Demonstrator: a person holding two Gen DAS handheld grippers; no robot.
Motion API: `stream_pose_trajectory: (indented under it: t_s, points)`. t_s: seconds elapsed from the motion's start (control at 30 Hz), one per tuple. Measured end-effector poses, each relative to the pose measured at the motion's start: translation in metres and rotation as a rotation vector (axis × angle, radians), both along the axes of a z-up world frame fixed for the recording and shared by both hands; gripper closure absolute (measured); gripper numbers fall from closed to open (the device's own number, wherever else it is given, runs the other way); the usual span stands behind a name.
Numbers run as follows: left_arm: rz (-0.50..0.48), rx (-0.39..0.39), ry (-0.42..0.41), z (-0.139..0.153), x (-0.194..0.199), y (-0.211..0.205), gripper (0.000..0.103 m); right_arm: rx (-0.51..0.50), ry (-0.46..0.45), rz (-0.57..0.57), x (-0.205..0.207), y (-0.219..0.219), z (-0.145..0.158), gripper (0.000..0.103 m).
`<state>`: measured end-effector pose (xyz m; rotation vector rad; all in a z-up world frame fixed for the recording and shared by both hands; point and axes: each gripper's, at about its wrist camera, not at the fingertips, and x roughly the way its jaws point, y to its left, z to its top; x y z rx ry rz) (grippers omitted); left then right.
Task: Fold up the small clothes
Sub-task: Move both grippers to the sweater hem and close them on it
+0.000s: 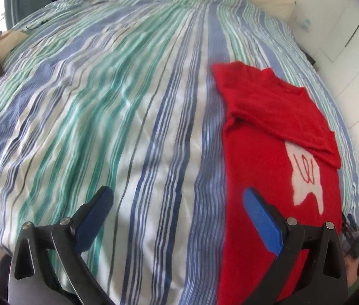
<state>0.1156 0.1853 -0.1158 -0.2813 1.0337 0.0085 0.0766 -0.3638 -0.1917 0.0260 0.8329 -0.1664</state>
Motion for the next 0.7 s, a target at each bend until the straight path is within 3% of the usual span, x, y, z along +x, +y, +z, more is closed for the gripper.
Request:
stream_pose_trajectory:
  t_s: [0.13,0.27,0.3,0.47,0.57,0.7]
  points:
    - [-0.043,0.122,-0.05,0.051,-0.015,0.017,0.001,0.003,0.02,0.003,0.004,0.0,0.001,0.0]
    - [-0.023,0.254,0.112,0.048,-0.023,0.035,0.001,0.015,0.053,0.017,0.01,-0.002,0.002,0.0]
    - [-0.02,0.235,0.138,0.042,-0.029,0.037,0.001,0.018,0.06,0.024,0.012,-0.002,0.002,0.0]
    - [-0.048,-0.017,0.214,0.001,-0.065,0.023,0.001,0.028,0.138,0.073,0.023,-0.005,0.008,0.0]
    - [-0.089,-0.032,0.23,-0.015,-0.083,-0.004,0.001,0.056,0.222,0.119,0.027,-0.002,0.023,0.002]
    - [-0.166,-0.036,0.244,-0.025,-0.094,-0.039,0.001,0.146,0.26,0.256,0.005,0.02,0.057,0.005]
